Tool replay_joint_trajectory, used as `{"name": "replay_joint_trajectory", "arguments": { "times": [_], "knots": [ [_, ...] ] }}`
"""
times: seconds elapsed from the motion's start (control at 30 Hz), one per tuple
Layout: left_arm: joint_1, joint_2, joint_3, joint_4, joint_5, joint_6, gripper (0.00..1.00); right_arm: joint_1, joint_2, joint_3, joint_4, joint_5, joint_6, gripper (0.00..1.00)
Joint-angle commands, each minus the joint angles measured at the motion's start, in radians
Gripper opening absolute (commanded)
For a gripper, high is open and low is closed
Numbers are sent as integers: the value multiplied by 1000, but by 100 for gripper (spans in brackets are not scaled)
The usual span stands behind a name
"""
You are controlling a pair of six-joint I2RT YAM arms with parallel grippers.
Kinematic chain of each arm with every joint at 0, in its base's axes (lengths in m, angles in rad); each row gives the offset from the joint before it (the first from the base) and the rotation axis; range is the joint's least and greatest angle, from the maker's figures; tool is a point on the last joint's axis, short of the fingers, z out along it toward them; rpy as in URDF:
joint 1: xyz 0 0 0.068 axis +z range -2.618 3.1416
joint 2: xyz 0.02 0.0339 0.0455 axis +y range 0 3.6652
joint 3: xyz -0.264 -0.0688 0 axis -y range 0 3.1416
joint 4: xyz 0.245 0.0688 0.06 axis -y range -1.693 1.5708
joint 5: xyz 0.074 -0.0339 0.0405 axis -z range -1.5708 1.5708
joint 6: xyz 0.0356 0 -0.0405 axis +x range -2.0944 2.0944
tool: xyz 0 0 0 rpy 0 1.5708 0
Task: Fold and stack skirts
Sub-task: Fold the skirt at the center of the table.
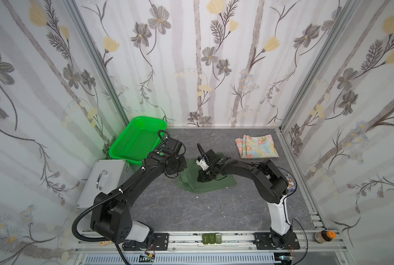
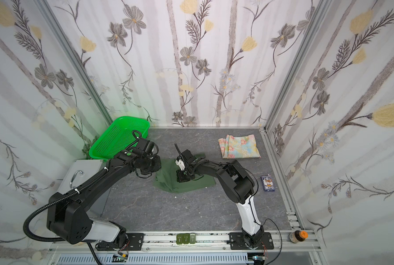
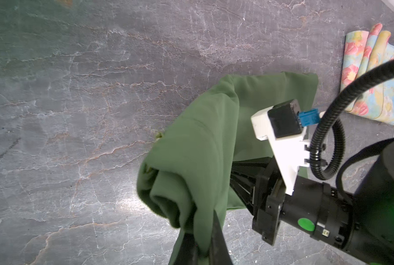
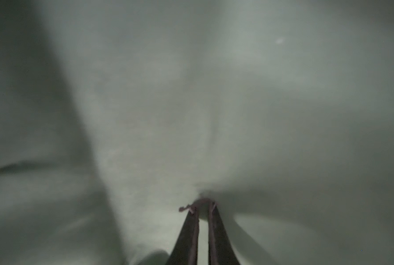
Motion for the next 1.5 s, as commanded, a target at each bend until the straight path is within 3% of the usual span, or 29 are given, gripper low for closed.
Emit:
{"name": "replay_joint_trajectory", "arguments": {
  "times": [0.0, 0.27, 0.43, 0.73, 0.93, 1.3, 1.47],
  "knots": [
    [0, 10, 6, -33, 4, 18, 0, -3, -6, 1, 24, -28, 37, 10],
    [0, 66, 56, -77, -36, 59, 0, -209, -216, -128, 10, -11, 16, 12],
    [0, 75, 70, -107, -77, 68, 0, -328, -209, -167, -16, 82, -56, 13],
    [2, 90, 97, -160, -109, 73, 0, -330, -95, -155, 20, 158, -77, 11],
    [-26, 159, 262, -196, -115, 59, 0, -314, -80, -149, 7, 153, -62, 11],
    [-157, 425, 560, -200, -123, 76, 0, -298, -88, -198, 29, 141, -48, 10],
    [-183, 541, 727, -202, -65, 82, 0, -298, -102, -248, 68, 124, -40, 10]
  ]
}}
